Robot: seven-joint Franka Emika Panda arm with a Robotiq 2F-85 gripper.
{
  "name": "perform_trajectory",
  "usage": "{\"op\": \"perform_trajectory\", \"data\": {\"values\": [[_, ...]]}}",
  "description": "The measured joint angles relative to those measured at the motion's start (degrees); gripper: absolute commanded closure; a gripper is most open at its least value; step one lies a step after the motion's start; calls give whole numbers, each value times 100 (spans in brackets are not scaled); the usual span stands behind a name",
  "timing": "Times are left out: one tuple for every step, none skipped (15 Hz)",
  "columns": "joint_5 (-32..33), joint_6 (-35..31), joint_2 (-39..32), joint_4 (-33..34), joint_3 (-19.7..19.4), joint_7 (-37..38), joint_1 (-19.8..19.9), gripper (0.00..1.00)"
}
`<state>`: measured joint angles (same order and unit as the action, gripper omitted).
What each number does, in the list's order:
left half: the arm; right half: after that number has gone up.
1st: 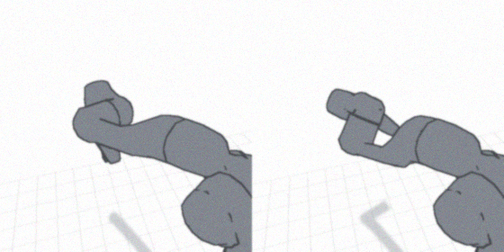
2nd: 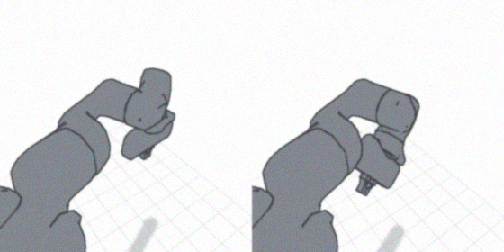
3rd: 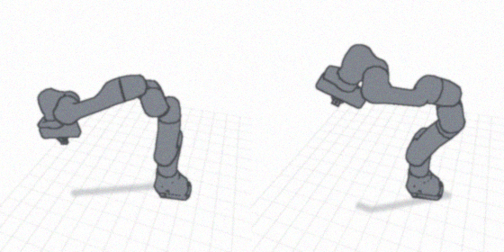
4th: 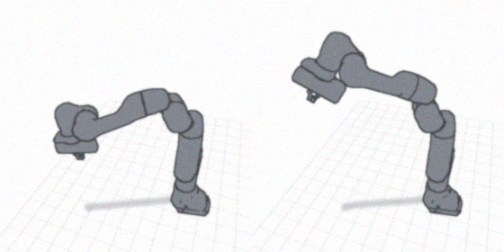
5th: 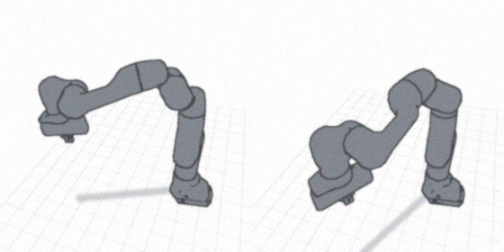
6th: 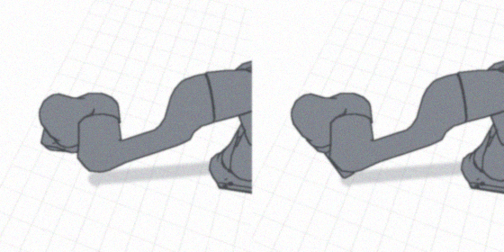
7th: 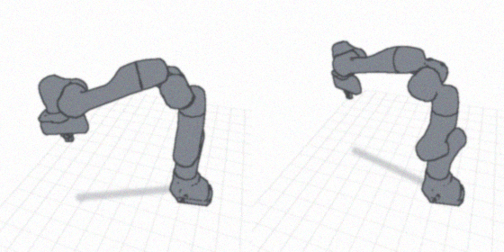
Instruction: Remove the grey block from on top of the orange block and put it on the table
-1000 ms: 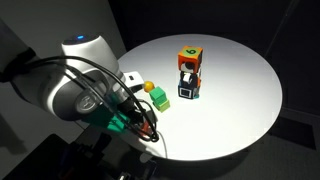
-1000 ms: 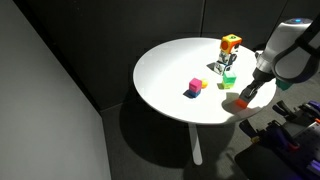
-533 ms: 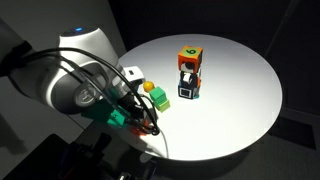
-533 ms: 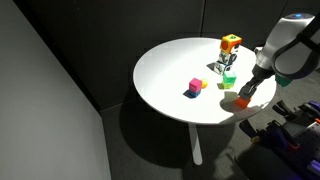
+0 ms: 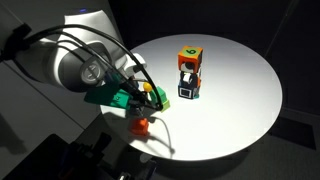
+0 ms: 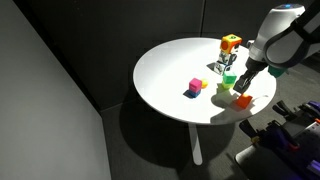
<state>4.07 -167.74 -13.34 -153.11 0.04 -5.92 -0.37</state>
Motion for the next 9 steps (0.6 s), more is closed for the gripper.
{"op": "perform_trajectory", "data": {"values": [[1, 62, -1, 87, 0, 0, -22, 70], [5, 136, -2, 182, 0, 0, -48, 70], [23, 208, -5, 277, 0, 0, -79, 70], [55, 296, -10, 376, 0, 0, -119, 70], [106, 383, -18, 477, -1, 3, -159, 70], [165, 463, -38, 586, -3, 8, -203, 70], [233, 558, -67, 706, -6, 12, -245, 70], [273, 646, -106, 828, -7, 12, -279, 70], [306, 723, -162, 955, -7, 12, -303, 70]]}}
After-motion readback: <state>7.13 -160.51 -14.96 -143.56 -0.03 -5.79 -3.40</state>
